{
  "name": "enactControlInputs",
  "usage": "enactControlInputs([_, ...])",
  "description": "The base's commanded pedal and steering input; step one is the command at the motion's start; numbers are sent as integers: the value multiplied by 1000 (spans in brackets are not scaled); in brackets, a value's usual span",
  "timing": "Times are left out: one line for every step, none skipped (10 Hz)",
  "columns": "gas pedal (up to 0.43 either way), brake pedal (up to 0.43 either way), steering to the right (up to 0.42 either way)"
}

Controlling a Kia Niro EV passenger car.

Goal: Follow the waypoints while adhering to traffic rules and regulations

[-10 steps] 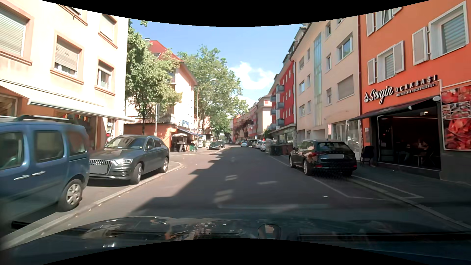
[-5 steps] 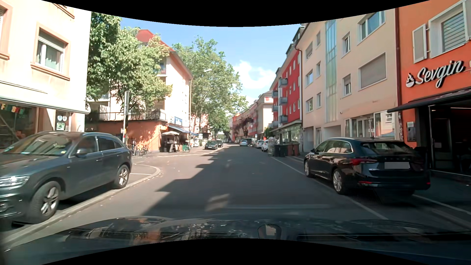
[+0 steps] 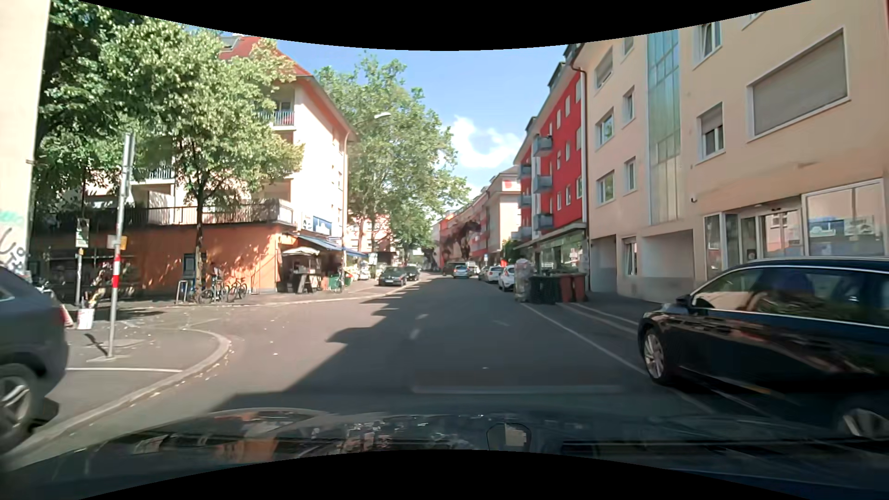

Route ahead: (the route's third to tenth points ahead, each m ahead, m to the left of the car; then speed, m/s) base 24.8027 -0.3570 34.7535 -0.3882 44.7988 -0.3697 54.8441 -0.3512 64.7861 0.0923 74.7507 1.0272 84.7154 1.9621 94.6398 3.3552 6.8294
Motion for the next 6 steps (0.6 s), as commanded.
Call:
enactControlInputs([67,0,-5])
enactControlInputs([59,0,-5])
enactControlInputs([59,0,-6])
enactControlInputs([59,0,-6])
enactControlInputs([59,0,-5])
enactControlInputs([59,0,-5])
